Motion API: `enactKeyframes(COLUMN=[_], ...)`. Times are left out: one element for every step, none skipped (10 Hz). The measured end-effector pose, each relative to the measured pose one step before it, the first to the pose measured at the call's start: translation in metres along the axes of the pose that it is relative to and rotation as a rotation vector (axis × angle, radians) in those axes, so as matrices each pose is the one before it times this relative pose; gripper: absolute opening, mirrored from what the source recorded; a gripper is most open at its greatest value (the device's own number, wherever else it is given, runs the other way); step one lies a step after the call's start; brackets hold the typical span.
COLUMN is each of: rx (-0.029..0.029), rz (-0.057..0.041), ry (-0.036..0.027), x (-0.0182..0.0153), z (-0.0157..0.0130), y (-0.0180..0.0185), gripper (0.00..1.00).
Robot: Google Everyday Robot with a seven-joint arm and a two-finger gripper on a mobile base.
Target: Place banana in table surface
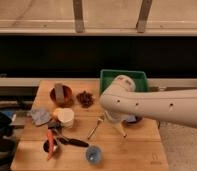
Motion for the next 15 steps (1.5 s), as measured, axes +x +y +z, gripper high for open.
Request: enactKeyframes(rx=[-0.01301, -0.02014, -0.01997, -0.02098, -0.01141, -0.01249, -0.00979, -0.01215, -0.00770, -0.00557, -0.00262, -0.00086, -0.00134, 0.00076, 0.00193], rz=[0.00352, 0.00652, 0.01187, 0.01278, 0.00464, 0.00614, 0.00870, 0.00552, 0.00339, 0.00706, 0.00484, 0.00260, 0.00478, 0.00605, 0.00644], ry=[0.03251, 0.03049, 0.03684, 0.05061, 0.02767, 0.02063, 0.01632, 0.01235, 0.00509, 0.00144, -0.00477, -0.00256, -0.00746, -0.01275, -0.01515], x=[0.00197, 0.00067, 0.00090, 0.00223, 0.00038, 0.00059, 0.00150, 0.00130, 0.00118, 0.00238, 0.00155, 0.00026, -0.00052, -0.00099, -0.00157], z=[0.02123, 0.01840, 0.02005, 0.02028, 0.00982, 0.00728, 0.00326, 0.00019, 0.00001, -0.00168, -0.00465, -0.00218, -0.00453, -0.00770, -0.00904], y=[0.00288, 0.00169, -0.00236, -0.00243, -0.00021, -0.00091, -0.00285, -0.00063, -0.00069, -0.00278, -0.00253, -0.00107, -0.00128, -0.00271, -0.00351], gripper=[0.00, 0.00, 0.00, 0.00, 0.00, 0.00, 0.02, 0.09, 0.17, 0.29, 0.42, 0.49, 0.60, 0.67, 0.70])
